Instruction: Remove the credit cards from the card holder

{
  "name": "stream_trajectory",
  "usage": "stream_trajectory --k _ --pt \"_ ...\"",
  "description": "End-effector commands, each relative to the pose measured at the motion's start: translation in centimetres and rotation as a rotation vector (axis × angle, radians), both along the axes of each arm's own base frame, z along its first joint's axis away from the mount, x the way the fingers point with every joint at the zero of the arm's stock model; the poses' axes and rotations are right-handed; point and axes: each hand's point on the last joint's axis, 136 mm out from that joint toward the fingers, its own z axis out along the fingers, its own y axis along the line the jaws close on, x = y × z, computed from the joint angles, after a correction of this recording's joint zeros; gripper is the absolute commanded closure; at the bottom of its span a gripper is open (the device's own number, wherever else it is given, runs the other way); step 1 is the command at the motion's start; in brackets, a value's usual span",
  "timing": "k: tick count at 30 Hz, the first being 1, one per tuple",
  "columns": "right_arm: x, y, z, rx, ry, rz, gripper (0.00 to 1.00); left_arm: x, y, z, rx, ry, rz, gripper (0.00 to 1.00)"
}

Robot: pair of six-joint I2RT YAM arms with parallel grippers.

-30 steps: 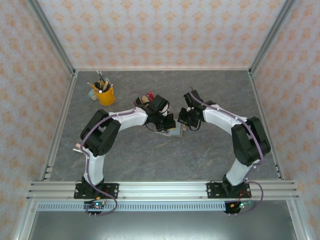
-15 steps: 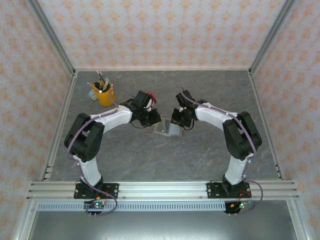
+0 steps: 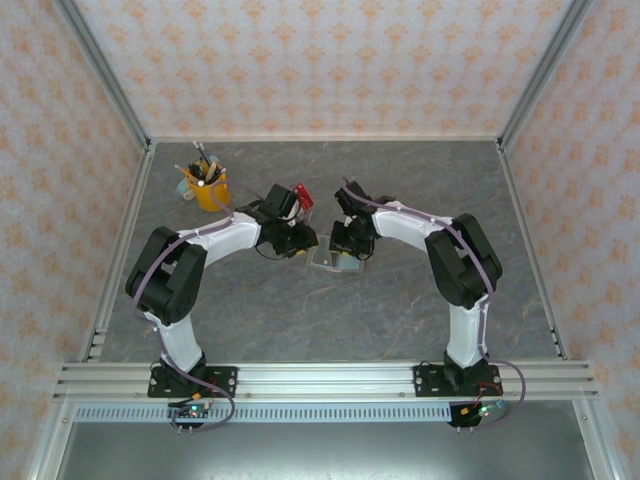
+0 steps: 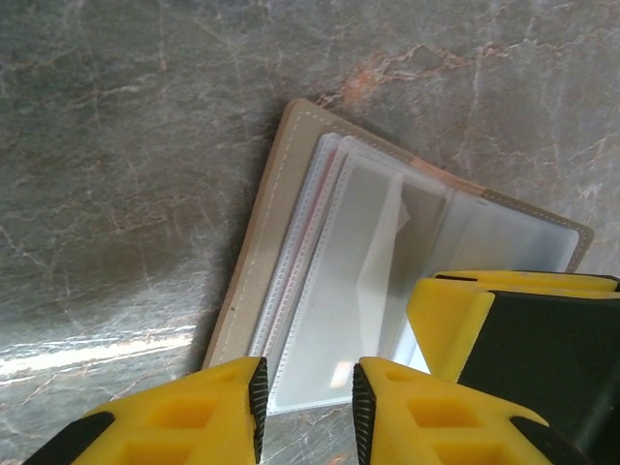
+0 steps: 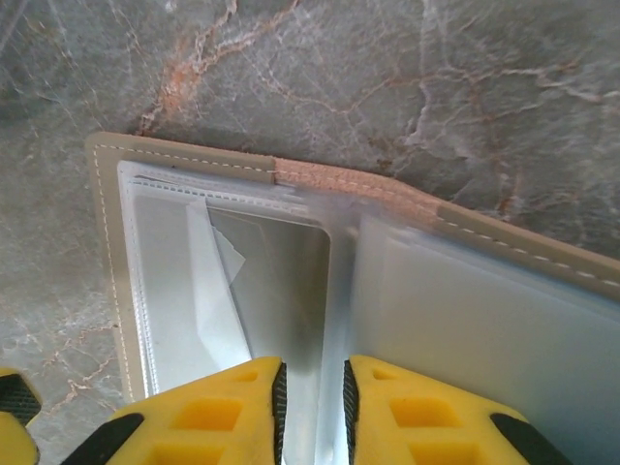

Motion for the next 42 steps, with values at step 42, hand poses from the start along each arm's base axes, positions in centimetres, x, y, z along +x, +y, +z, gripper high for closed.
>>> stream_trajectory --k 42 --pt "-3.3 -3.1 -0.5 -0.164 -0.003 0.021 0.69 -3.6 -2.5 -1.2 -0.134 0.082 -0.052 0.76"
